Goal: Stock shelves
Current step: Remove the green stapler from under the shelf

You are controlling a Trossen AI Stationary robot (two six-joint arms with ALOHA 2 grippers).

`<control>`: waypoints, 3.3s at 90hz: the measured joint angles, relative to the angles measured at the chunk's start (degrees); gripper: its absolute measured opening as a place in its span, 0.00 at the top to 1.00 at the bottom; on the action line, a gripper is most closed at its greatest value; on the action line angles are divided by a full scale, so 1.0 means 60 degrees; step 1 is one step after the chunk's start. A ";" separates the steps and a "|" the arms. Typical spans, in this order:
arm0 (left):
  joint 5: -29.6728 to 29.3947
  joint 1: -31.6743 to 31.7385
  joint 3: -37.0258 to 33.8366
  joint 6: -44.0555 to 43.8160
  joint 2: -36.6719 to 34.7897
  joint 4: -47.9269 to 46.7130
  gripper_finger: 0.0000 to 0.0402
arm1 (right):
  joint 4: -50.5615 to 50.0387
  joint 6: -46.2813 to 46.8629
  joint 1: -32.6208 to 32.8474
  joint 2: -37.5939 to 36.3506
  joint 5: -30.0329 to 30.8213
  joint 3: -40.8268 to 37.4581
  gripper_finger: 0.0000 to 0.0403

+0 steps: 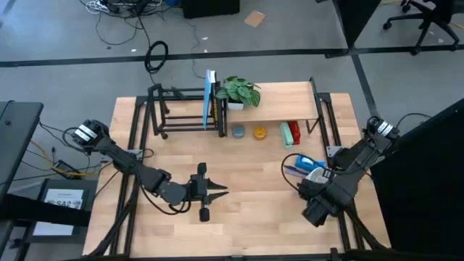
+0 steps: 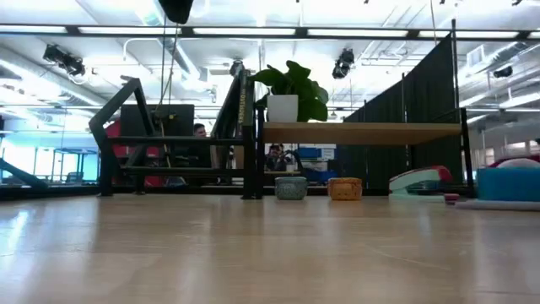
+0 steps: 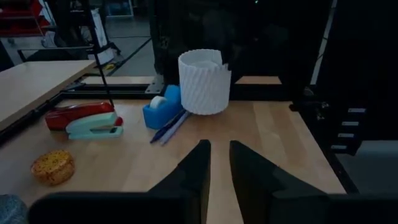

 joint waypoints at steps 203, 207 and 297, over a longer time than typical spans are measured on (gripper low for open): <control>0.0532 0.0000 0.0000 0.0026 0.0004 0.0037 0.90 | 0.6348 -0.0655 -0.8821 0.0379 0.3858 -0.4781 0.27; 0.0532 0.0000 0.0000 0.0029 0.0004 0.0037 0.90 | 0.6700 -0.0818 -0.8963 0.0379 0.3764 -0.4920 0.27; 0.0505 0.0018 0.0000 0.0033 0.0002 0.0026 0.90 | 0.7109 -0.1890 -0.9906 0.0382 0.3681 -0.5127 0.75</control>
